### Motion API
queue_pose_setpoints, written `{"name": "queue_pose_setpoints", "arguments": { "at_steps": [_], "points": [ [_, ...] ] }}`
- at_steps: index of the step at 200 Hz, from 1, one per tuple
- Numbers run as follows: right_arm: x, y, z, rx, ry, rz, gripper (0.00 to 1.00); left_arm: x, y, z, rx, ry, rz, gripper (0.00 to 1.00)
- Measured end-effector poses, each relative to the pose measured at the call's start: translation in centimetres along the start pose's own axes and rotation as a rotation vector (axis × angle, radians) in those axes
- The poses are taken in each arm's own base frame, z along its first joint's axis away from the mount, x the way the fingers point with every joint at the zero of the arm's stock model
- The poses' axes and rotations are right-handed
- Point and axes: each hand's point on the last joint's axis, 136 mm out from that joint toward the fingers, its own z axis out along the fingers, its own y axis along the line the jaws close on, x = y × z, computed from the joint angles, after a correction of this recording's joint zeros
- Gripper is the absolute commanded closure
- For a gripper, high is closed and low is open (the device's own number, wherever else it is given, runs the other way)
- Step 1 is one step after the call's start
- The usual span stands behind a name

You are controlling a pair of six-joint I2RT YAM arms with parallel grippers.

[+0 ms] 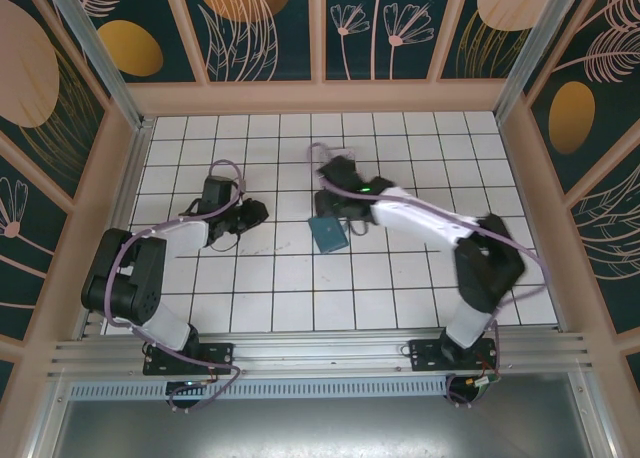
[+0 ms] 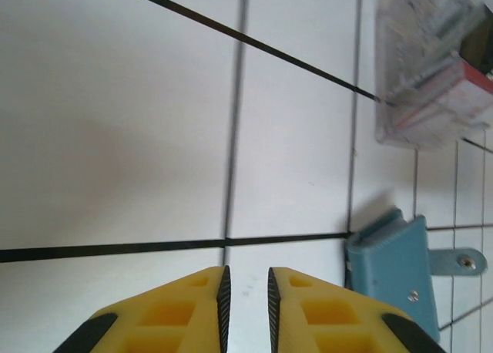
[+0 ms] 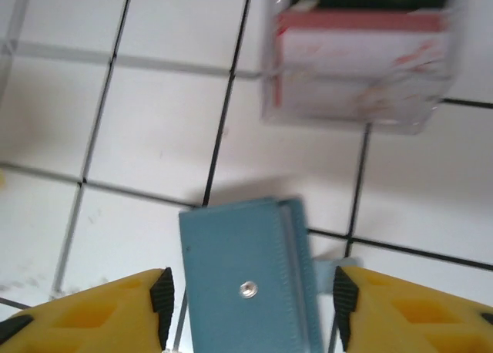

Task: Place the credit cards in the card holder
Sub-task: Turn over the card holder at the center of the table, then close the button on the card holder.

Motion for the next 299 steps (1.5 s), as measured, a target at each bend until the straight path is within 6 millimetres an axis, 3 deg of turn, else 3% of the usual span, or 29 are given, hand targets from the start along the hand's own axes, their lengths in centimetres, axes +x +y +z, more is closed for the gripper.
{"name": "queue_pose_setpoints", "arguments": {
  "at_steps": [13,23,37,57,78,113,154,190,299],
  "points": [
    [-0.9,-4.0,-0.3,-0.036,-0.042,0.122,0.46,1.0,-1.9,0.7,0.027,0.030,0.039,0.81],
    [-0.5,-6.6,0.2,-0.055,-0.048,0.202,0.48,1.8,-3.5,1.4,0.052,0.058,0.070,0.82],
    [1.9,-9.4,1.8,-0.076,-0.006,0.291,0.52,2.8,-5.3,2.5,0.077,0.096,0.105,0.85],
    [5.7,-10.6,3.5,-0.140,0.077,0.382,0.60,3.7,-6.9,4.3,0.083,0.141,0.131,0.89],
    [7.4,-10.1,4.8,-0.220,0.131,0.439,0.67,4.1,-7.7,5.7,0.067,0.167,0.149,0.92],
    [7.2,-8.1,5.9,-0.335,0.146,0.444,0.67,4.1,-8.8,7.5,0.042,0.184,0.182,0.94],
    [6.9,-6.1,6.8,-0.410,0.168,0.422,0.67,6.1,-8.4,9.5,0.014,0.240,0.195,0.95],
    [7.1,-4.7,7.0,-0.454,0.189,0.402,0.67,6.9,-9.3,10.0,0.025,0.252,0.215,0.96],
    [7.5,-3.5,7.2,-0.446,0.233,0.330,0.68,6.6,-9.5,10.4,0.023,0.247,0.212,0.99]
  ]
}}
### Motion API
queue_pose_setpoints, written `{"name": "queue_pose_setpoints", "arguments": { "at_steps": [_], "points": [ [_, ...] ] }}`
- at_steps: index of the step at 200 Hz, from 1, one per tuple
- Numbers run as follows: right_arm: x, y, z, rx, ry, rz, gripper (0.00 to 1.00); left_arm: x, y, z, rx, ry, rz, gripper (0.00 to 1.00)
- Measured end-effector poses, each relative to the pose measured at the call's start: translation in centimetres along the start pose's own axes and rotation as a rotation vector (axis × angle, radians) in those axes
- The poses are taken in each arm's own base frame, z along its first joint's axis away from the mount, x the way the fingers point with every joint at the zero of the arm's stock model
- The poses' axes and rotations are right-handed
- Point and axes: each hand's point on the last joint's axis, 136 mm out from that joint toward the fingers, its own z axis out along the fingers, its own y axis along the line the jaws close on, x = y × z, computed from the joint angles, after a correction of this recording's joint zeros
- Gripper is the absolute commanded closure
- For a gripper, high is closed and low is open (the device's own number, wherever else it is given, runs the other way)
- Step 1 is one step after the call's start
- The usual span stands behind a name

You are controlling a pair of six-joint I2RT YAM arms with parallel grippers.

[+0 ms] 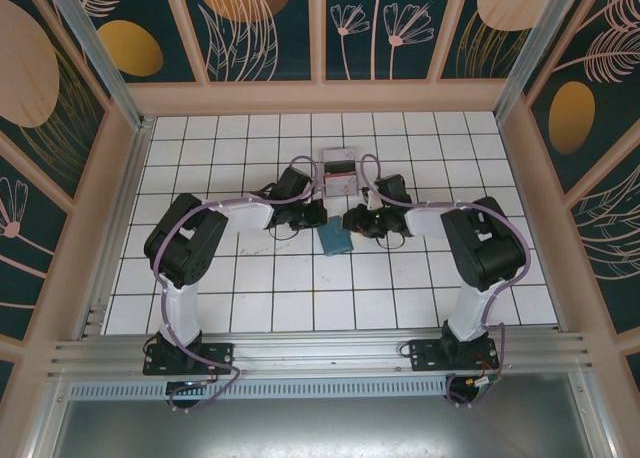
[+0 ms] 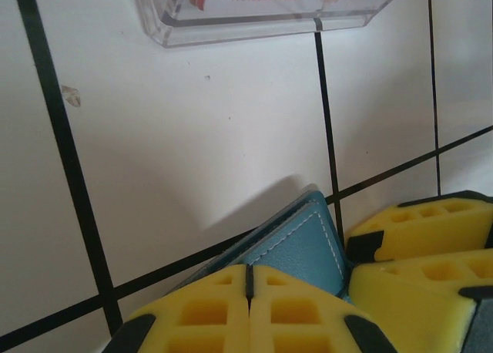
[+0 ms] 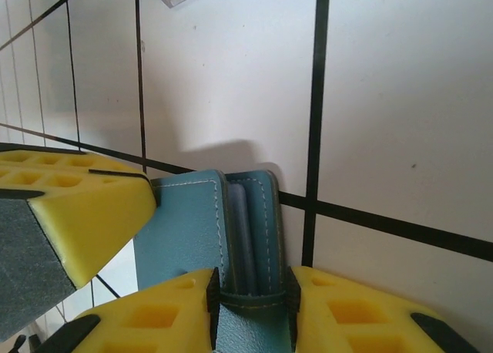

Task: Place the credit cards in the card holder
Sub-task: Close the button on the card holder.

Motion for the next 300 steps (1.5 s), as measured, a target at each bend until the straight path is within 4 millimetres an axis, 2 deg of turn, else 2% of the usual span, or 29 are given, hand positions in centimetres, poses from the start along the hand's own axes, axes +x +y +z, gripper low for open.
{"name": "queue_pose_setpoints", "arguments": {
  "at_steps": [98,114,127,153,187,203,223,259,274,300],
  "points": [
    [0.4,0.7,1.2,0.129,-0.009,-0.094,0.68,-0.5,0.3,0.1,0.000,-0.039,-0.024,1.00],
    [0.4,0.7,1.3,0.138,-0.016,-0.099,0.68,-0.6,0.4,-0.1,-0.006,-0.048,-0.023,0.94],
    [0.3,0.9,1.5,0.137,-0.023,-0.109,0.68,-0.5,0.4,-0.4,-0.014,-0.049,-0.021,0.84],
    [0.4,1.6,2.1,0.118,-0.029,-0.132,0.68,-0.1,-0.3,-1.6,-0.031,-0.030,-0.004,0.72],
    [0.4,1.6,2.2,0.117,-0.031,-0.134,0.69,-1.4,-2.5,-4.8,-0.006,-0.076,0.025,0.70],
    [0.4,1.6,2.2,0.116,-0.031,-0.134,0.69,-1.9,-2.5,-6.0,-0.010,-0.104,0.025,0.70],
    [0.4,1.6,2.3,0.115,-0.032,-0.135,0.69,-0.7,-0.7,-6.5,-0.037,-0.092,0.004,0.69],
    [0.2,1.7,2.4,0.111,-0.033,-0.136,0.69,4.1,3.2,-4.8,-0.079,0.031,-0.062,0.68],
    [0.2,1.7,2.4,0.107,-0.033,-0.137,0.69,5.0,3.6,-4.3,-0.071,0.058,-0.083,0.68],
    [0.2,1.8,2.4,0.106,-0.036,-0.138,0.69,5.2,3.1,-3.7,-0.028,0.073,-0.106,0.71]
  ]
}}
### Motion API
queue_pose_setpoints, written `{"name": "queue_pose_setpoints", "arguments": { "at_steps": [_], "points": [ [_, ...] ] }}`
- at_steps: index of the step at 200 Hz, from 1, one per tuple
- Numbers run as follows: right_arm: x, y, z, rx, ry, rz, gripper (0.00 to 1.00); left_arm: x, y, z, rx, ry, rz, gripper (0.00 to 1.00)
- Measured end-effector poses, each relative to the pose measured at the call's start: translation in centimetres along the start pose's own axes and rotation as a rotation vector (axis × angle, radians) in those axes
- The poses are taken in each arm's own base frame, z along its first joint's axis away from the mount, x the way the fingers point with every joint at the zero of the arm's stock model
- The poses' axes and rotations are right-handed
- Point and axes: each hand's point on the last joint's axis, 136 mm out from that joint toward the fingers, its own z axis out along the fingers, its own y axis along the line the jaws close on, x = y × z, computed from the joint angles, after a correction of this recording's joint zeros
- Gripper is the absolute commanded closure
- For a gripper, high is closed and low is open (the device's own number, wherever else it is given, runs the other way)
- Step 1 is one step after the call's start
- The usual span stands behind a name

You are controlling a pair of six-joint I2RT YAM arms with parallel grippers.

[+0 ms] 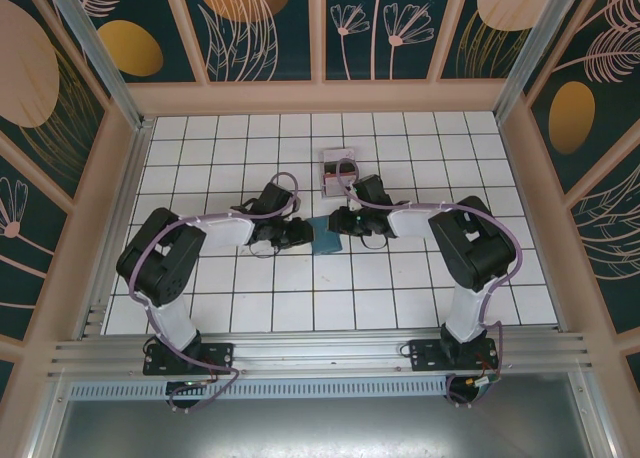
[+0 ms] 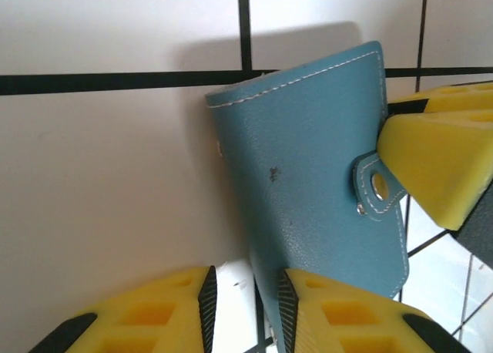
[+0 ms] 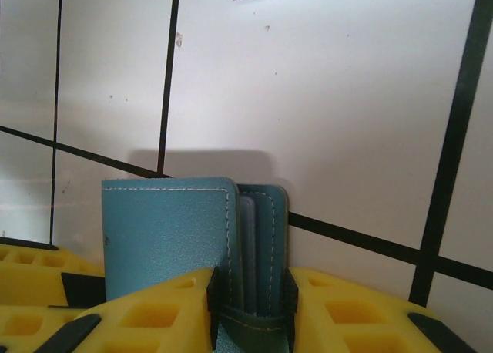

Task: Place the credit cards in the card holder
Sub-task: Close the button on the card holder.

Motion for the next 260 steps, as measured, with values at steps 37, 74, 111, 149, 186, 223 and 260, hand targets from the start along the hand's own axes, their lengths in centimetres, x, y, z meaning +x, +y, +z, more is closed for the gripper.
{"name": "queue_pose_setpoints", "arguments": {
  "at_steps": [37,74,111,149,186,223,260],
  "points": [
    [-0.4,0.0,0.1,-0.003,-0.015,-0.004,0.68,0.0,-0.6,0.9,0.053,0.024,-0.017,0.86],
    [-0.7,-0.2,0.0,0.005,-0.031,-0.006,0.68,-0.3,-0.7,1.0,0.047,0.026,-0.023,0.90],
    [-0.9,-0.4,-0.2,-0.037,-0.040,-0.006,0.69,-0.9,-0.8,1.2,0.020,0.030,-0.013,0.90],
    [-0.7,-0.4,-0.2,-0.056,-0.033,-0.057,0.68,-1.1,-0.7,1.3,0.003,0.028,-0.001,0.90],
    [-0.7,-0.5,-0.3,-0.054,-0.032,-0.096,0.68,-1.1,-0.7,1.3,0.000,0.028,0.000,0.90],
    [-0.8,-0.5,-0.1,-0.010,-0.030,-0.122,0.68,-1.1,-0.7,1.4,0.001,0.028,-0.001,0.90],
    [-1.0,-0.3,0.1,0.055,-0.050,-0.160,0.68,-1.2,-0.7,1.4,0.001,0.027,0.000,0.91]
  ]
}}
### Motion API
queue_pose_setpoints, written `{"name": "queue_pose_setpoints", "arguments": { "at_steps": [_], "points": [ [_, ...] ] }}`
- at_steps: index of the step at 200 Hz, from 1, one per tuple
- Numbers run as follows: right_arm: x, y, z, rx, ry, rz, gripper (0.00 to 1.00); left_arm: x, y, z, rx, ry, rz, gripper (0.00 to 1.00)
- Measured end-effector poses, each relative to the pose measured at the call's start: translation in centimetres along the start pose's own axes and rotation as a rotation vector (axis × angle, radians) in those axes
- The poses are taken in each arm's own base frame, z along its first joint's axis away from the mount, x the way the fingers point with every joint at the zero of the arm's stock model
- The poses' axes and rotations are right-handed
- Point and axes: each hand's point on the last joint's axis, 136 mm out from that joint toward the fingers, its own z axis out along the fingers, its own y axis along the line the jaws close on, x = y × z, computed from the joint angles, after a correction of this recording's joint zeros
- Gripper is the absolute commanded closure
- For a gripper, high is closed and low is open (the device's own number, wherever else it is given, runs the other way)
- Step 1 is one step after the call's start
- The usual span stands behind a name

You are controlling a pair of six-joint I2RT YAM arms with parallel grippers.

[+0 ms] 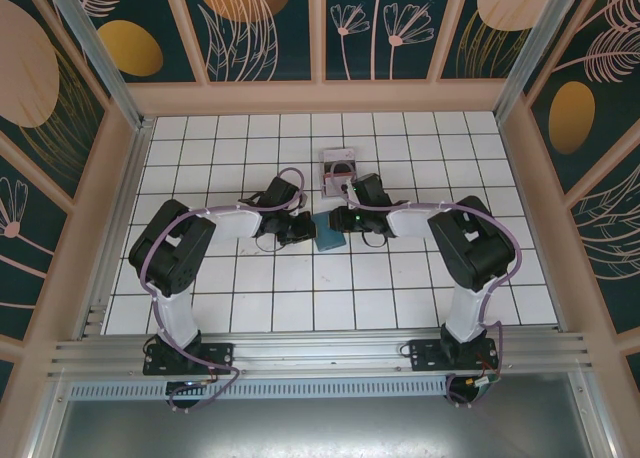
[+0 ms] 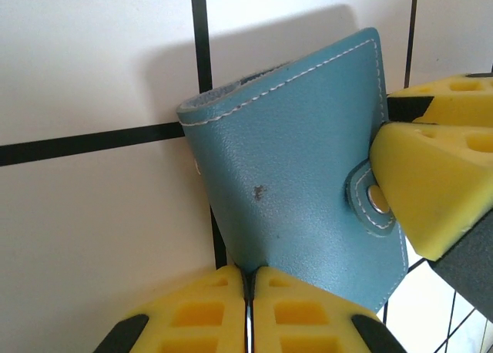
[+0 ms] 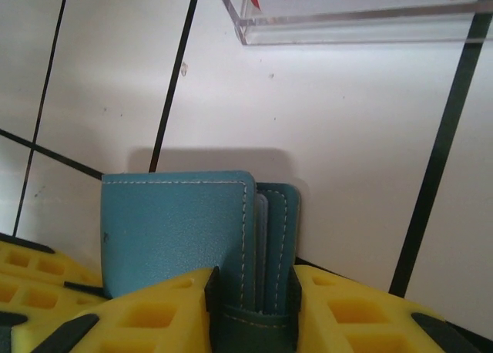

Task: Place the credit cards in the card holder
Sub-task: Close the button on the card holder.

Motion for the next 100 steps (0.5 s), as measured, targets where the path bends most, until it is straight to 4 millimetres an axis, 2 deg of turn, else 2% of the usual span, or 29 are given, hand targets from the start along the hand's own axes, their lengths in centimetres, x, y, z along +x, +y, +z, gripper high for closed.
{"name": "queue_pose_setpoints", "arguments": {
  "at_steps": [100],
  "points": [
    [-0.21,-0.04,-0.11,0.130,-0.047,-0.078,0.71,-0.43,-0.06,0.29,0.000,0.004,-0.005,0.93]
  ]
}}
